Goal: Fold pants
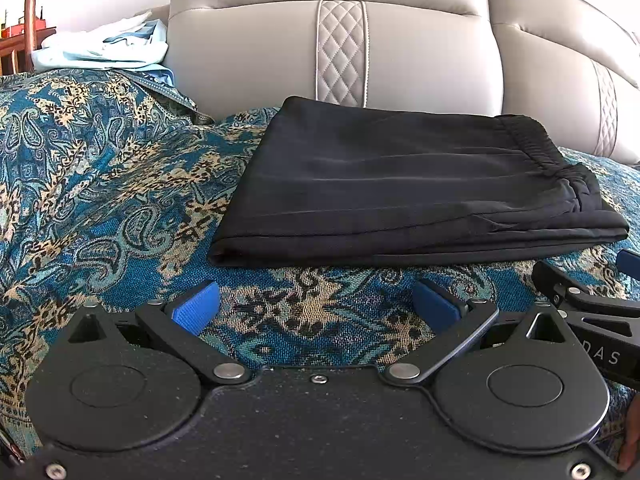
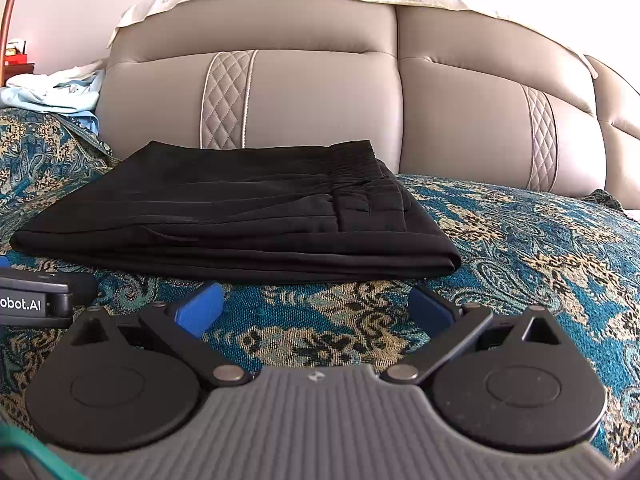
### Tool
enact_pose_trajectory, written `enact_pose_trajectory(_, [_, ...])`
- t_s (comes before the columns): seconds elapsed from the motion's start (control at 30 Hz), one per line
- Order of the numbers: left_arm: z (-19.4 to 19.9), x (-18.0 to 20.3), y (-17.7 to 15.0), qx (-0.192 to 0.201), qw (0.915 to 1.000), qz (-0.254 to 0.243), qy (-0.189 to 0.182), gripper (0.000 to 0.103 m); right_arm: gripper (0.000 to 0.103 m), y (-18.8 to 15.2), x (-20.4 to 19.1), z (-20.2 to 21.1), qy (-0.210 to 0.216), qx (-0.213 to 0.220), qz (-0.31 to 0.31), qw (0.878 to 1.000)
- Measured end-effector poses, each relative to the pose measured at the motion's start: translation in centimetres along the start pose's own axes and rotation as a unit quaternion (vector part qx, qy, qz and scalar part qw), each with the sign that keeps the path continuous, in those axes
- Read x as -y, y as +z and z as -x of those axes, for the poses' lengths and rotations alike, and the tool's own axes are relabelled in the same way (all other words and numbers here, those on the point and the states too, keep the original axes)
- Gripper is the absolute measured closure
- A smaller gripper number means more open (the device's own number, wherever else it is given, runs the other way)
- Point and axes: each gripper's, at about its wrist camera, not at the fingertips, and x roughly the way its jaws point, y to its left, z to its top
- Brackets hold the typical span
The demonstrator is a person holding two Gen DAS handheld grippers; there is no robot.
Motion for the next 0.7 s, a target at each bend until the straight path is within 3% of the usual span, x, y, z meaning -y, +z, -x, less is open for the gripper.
enact_pose_trajectory(0.7, [0.06,0.1,0.09,0.002,1.0,-0.002,-0.001,0.0,0.0,0.03,-0.09,-0.1,-0.004,0.002,-0.001,1.0])
